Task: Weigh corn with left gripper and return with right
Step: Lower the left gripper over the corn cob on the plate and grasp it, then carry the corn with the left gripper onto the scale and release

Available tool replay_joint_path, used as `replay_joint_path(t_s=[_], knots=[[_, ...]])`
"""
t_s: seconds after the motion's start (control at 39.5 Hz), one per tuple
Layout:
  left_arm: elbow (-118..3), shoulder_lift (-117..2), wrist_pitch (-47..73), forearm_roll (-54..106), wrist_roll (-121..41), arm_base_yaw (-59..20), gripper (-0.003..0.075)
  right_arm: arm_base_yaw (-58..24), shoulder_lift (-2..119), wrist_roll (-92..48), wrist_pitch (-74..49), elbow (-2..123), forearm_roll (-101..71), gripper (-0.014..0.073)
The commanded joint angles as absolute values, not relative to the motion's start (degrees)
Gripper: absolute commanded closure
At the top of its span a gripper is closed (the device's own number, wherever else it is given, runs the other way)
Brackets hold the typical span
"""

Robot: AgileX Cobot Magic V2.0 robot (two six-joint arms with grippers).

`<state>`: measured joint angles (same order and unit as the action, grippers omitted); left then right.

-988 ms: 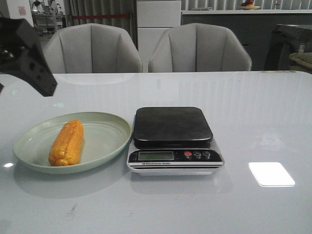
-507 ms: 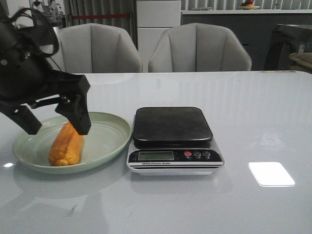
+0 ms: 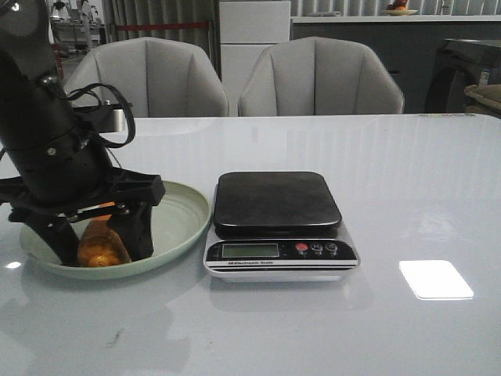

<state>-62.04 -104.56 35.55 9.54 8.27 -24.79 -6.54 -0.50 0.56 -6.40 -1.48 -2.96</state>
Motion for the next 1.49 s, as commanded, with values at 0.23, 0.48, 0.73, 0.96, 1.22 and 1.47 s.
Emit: replay_joint_path(t_s=[0.23, 0.48, 0.73, 0.96, 1.22, 1.47], knots=[[-72.8, -102.1, 39.4, 11.8, 8.7, -27.9, 0.0597, -6.2, -1.6, 0.0, -2.1, -2.1, -2.3, 0.0407], [-78.5, -103.1, 34.8, 12.2, 8.7, -35.2, 0.0596, -6.2, -1.6, 0.0, -2.1, -2.1, -2.3, 0.0407], [-82.6, -108.3, 34.4, 19.1, 8.7, -36.6, 0.0593, -6.2, -1.6, 0.0, -2.1, -2.1, -2.3, 0.0407], [-85.3, -112.0, 33.9, 22.3, 8.3, -36.6, 0.0512, -6.2, -1.6, 0.0, -2.1, -2.1, -2.3, 0.0407], [-87.1, -112.7, 33.9, 23.3, 8.3, -36.6, 0.0209, -6.2, -1.6, 0.0, -2.1, -2.1, -2.3, 0.0407], [-87.6, -110.2, 34.9, 23.2, 7.1, -36.7, 0.0209, -6.2, -1.6, 0.0, -2.1, -2.1, -2.3, 0.0407]])
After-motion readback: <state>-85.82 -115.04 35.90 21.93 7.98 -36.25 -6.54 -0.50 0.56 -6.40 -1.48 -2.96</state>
